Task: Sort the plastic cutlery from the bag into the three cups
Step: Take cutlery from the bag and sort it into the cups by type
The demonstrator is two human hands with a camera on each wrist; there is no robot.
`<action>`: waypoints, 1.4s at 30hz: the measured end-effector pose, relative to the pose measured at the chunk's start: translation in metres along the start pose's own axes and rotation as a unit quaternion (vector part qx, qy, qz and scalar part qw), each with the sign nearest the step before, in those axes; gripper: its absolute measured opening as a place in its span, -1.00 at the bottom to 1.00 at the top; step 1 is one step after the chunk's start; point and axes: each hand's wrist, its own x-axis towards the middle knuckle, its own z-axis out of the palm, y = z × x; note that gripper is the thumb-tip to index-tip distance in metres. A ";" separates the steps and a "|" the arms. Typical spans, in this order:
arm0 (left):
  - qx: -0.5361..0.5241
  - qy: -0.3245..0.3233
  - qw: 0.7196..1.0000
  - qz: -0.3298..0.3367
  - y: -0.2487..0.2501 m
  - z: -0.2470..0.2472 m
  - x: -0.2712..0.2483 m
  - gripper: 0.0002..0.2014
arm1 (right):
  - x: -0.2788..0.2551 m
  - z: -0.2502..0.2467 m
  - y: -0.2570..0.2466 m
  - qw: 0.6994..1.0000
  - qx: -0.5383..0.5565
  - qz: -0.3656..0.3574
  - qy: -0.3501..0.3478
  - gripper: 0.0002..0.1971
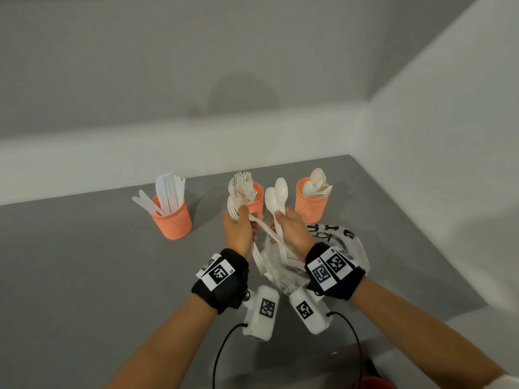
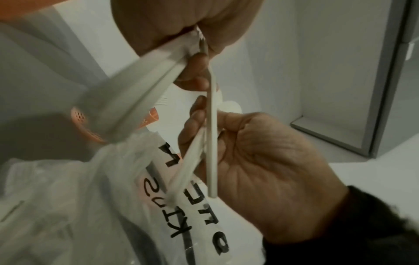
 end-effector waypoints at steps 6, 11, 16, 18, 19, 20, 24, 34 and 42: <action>-0.024 0.010 0.999 -0.031 0.004 -0.009 0.016 -0.72 | 0.007 -0.029 -0.011 0.997 0.024 -0.050 0.048 -0.74; -0.073 -0.024 0.992 -0.098 0.006 -0.019 0.023 -0.79 | 0.016 -0.062 -0.024 0.995 0.004 -0.081 0.049 -0.85; 0.063 -0.003 0.994 -0.090 -0.011 -0.031 0.042 -0.74 | 0.039 -0.098 -0.040 0.993 -0.049 -0.072 0.080 -0.74; 0.114 0.006 0.992 -0.054 -0.009 -0.032 0.053 -0.68 | 0.056 -0.111 -0.051 0.988 -0.054 -0.096 0.111 -0.77; 0.135 0.004 0.990 -0.028 -0.004 -0.030 0.059 -0.67 | 0.065 -0.116 -0.058 0.983 -0.059 -0.118 0.125 -0.78; 0.151 -0.003 0.988 -0.003 0.004 -0.027 0.065 -0.67 | 0.075 -0.121 -0.066 0.979 -0.057 -0.142 0.136 -0.79; 0.093 0.023 0.994 0.061 0.036 -0.008 0.092 -0.78 | 0.110 -0.130 -0.092 0.968 0.002 -0.201 0.152 -0.77; 0.046 0.111 0.980 0.156 0.052 0.032 0.137 -0.76 | 0.166 -0.114 -0.049 0.973 0.019 -0.196 0.121 -0.76; 0.106 0.108 0.968 0.201 0.017 0.043 0.154 -0.88 | 0.183 -0.115 -0.012 0.978 -0.044 -0.181 0.091 -0.74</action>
